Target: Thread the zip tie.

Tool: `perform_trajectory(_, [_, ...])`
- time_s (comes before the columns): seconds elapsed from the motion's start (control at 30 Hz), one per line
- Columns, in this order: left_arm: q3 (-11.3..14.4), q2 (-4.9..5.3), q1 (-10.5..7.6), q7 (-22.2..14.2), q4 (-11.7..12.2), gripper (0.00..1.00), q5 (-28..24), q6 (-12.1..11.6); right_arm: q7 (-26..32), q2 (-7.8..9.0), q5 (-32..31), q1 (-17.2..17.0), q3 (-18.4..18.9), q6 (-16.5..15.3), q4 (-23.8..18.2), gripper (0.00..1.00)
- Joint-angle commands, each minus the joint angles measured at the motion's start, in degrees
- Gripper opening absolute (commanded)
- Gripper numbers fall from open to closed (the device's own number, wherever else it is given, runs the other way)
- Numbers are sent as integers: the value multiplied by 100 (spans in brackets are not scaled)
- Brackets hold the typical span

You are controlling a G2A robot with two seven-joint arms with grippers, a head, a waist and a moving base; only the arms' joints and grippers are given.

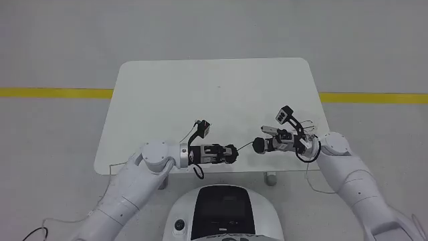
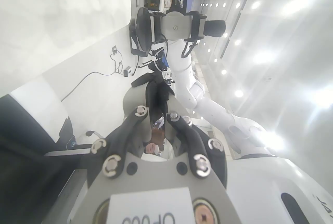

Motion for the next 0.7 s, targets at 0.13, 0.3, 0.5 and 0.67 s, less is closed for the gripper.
perform_trajectory(0.13, [0, 0, 0, 0, 0, 0, 0, 0, 0, 46, 479, 191, -372, -7, 203, 25])
perform_trajectory(0.3, [0, 0, 0, 0, 0, 0, 0, 0, 0, 111, 694, 340, -654, -98, 378, 19])
perform_trajectory(0.5, [0, 0, 0, 0, 0, 0, 0, 0, 0, 179, 858, 473, -901, -202, 518, 14])
perform_trajectory(0.67, [0, 0, 0, 0, 0, 0, 0, 0, 0, 231, 988, 557, -1099, -279, 573, 15])
